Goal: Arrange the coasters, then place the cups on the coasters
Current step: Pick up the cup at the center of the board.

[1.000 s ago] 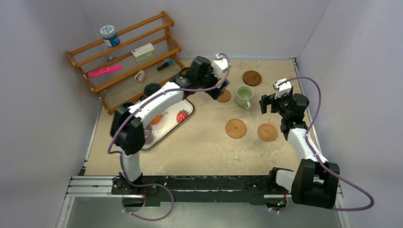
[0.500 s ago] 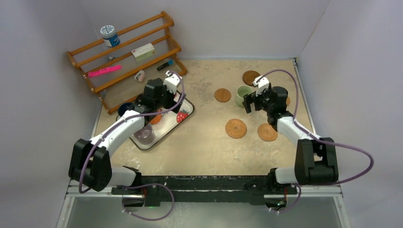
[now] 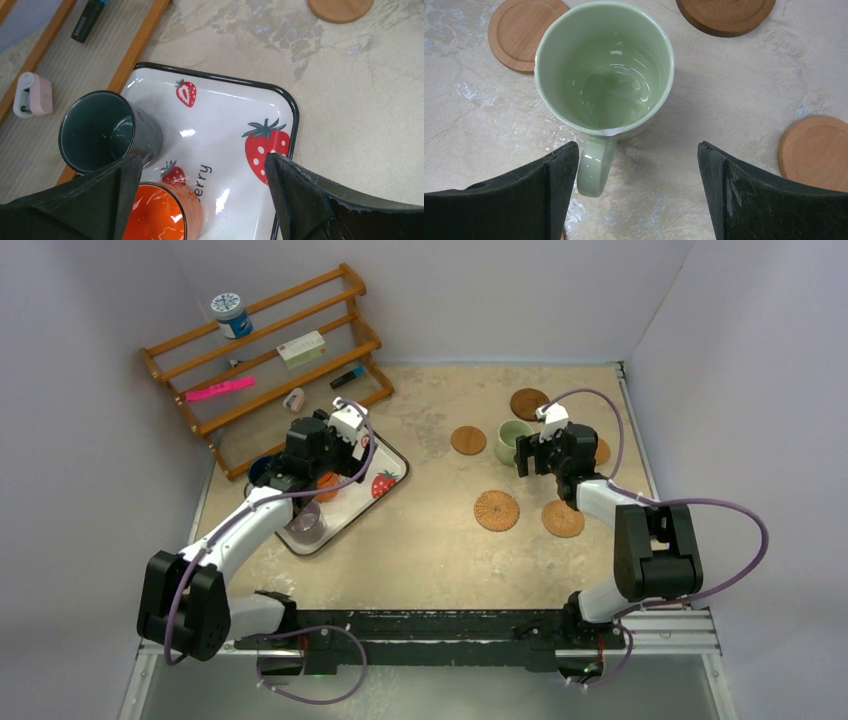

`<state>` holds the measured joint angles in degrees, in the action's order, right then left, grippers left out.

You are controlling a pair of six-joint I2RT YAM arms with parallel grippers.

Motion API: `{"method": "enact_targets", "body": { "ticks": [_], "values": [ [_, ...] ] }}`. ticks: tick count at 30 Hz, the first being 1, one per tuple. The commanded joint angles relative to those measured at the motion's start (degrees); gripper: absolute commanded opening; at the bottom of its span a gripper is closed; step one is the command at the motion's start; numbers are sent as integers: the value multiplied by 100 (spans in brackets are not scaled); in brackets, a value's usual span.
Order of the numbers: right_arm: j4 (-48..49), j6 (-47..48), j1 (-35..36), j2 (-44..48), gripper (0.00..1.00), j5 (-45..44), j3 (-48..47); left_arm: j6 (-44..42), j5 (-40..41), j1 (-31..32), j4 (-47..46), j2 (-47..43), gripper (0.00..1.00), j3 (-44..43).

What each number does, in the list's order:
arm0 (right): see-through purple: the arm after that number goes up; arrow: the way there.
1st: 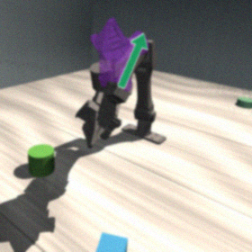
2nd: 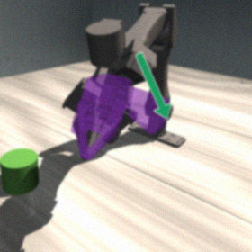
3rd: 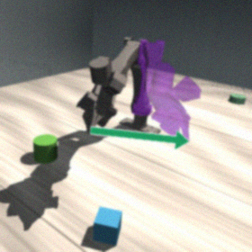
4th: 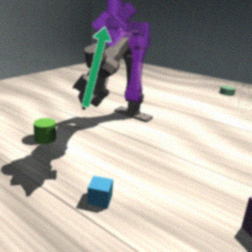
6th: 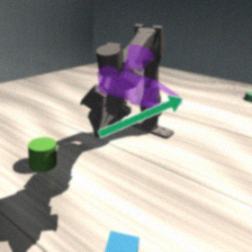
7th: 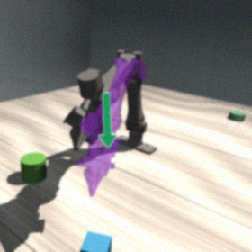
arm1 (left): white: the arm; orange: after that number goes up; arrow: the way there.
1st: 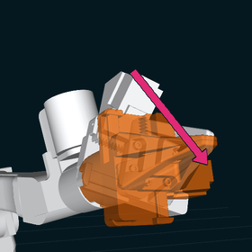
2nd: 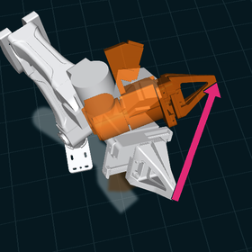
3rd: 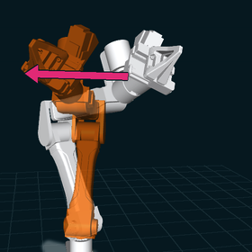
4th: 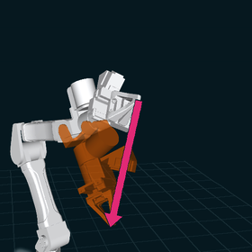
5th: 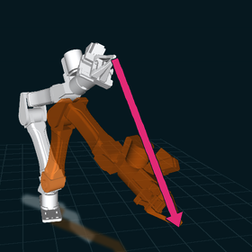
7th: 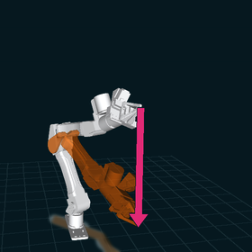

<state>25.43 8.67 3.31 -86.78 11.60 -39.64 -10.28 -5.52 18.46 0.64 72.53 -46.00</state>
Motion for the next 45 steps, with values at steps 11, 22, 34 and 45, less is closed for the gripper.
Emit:
{"method": "enact_targets", "body": {
  "ticks": [11, 22, 34, 45],
  "values": [
    [447, -116, 105, -201, 78, -183, -183, -61, -246, -34, -381, -92, 100, 133],
    [668, -12, 255, -185, 72, -185, -10, -44, -170, -31, -465, -37, 100, 185],
    [728, 28, 319, -330, 64, -238, 3, -52, -264, -29, -477, -3, 100, 214],
    [762, 99, 342, -365, 60, -253, 53, -70, -276, -35, -462, -28, 100, 223]
  ]
}}
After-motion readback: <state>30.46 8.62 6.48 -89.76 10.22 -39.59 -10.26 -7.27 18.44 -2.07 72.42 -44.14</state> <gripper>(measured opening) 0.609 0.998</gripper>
